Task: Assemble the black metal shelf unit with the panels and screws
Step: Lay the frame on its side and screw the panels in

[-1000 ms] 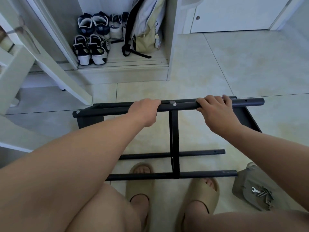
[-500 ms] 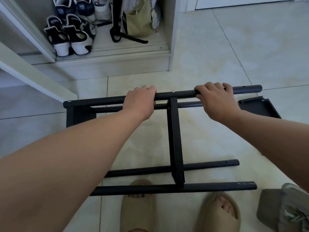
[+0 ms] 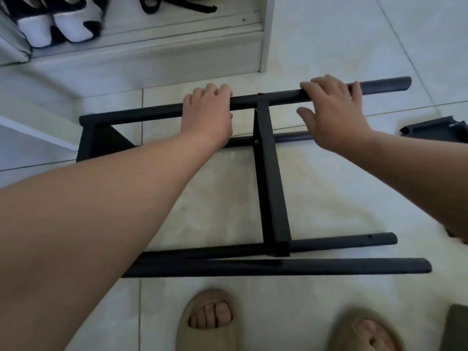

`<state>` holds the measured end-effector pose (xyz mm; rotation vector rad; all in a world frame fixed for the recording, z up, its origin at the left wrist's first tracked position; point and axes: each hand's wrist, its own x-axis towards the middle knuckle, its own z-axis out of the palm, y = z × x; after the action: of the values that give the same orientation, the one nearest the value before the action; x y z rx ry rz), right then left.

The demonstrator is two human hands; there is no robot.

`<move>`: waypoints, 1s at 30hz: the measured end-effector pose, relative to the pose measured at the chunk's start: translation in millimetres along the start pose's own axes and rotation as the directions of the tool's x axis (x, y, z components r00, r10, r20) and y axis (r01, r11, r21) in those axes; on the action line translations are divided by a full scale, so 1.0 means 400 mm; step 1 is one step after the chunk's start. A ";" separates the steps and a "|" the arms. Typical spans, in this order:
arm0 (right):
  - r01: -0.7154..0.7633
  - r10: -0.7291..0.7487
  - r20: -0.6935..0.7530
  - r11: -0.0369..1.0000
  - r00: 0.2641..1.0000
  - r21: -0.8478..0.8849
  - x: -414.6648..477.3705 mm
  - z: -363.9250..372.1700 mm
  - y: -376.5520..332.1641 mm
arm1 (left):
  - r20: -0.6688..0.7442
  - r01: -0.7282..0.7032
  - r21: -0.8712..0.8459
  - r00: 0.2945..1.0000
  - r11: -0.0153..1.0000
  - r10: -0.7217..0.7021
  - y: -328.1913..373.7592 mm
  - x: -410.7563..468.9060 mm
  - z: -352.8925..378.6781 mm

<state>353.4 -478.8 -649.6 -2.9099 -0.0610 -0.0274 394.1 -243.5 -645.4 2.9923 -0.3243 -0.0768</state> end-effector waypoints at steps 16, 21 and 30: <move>0.087 -0.113 0.577 0.994 0.809 0.072 -0.526 -0.045 -0.095 | 0.639 0.462 -0.657 0.760 0.596 0.116 0.149 -0.414 -0.006; 0.167 -0.152 0.648 0.985 0.746 0.039 -0.528 -0.019 -0.086 | 0.620 0.460 -0.683 0.776 0.567 0.118 0.137 -0.404 0.006; 0.142 -0.194 0.494 0.980 0.848 0.141 -0.541 -0.058 -0.081 | 0.626 0.478 -0.676 0.774 0.561 0.093 0.133 -0.408 0.002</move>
<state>135.4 -461.1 -624.6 -2.7183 -0.3946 0.6937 223.5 -259.7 -633.2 1.9471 0.0436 -0.9564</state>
